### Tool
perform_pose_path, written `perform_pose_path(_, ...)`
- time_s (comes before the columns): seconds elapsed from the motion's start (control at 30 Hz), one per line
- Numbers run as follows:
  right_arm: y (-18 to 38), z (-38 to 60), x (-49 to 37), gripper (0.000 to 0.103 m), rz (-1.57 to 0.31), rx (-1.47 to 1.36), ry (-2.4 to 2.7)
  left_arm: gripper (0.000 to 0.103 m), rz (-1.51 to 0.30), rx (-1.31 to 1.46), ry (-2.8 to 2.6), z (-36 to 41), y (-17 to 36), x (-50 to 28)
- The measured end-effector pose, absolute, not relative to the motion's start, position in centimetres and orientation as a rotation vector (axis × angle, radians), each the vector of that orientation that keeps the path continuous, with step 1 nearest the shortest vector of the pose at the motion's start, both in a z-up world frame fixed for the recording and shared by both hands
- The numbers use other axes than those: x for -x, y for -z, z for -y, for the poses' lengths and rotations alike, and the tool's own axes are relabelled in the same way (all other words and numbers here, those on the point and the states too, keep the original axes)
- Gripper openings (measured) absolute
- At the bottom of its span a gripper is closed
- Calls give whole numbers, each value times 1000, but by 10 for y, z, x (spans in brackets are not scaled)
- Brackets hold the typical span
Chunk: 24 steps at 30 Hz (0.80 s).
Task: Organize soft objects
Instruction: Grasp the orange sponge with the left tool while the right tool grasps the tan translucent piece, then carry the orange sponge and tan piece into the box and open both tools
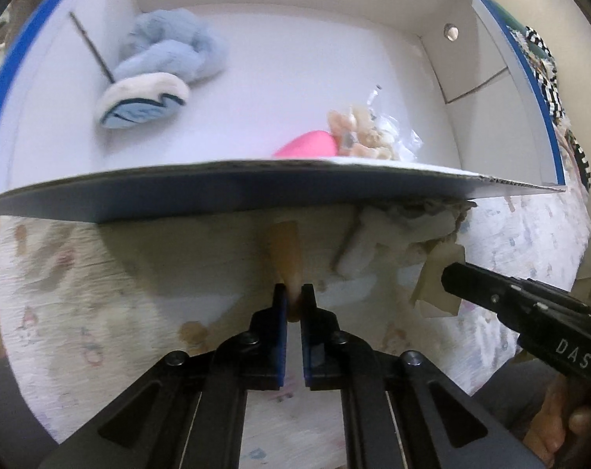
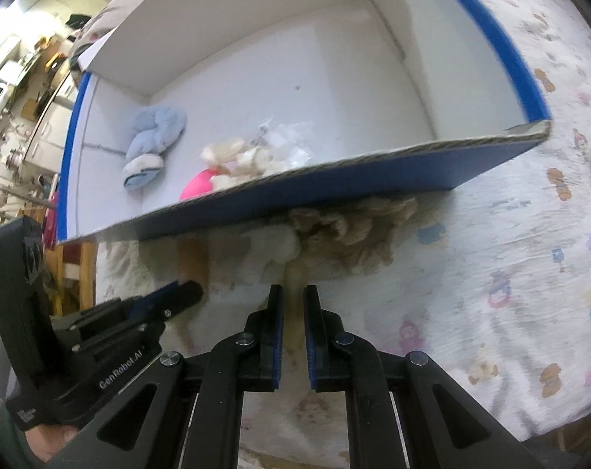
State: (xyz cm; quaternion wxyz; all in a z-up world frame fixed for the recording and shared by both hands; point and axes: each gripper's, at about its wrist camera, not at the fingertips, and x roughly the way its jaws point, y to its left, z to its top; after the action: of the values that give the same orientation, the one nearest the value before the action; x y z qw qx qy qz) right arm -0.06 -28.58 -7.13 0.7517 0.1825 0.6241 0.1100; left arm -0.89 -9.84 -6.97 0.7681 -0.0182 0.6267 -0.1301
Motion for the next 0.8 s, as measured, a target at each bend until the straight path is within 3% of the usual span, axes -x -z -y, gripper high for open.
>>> perform_pose_path(0.33,48,253,14,12,-1305,-363,-387,6,-1260,-10,226,68,25,31)
perform_pose_path(0.53,12,239,24,12,-1179,-358,-486,6,-1187,38,176,39,-5,56)
perform_pose_path(0.8,-27,245,18,12,-998,-473,-516,6,-1048,33,129,57,-36,55)
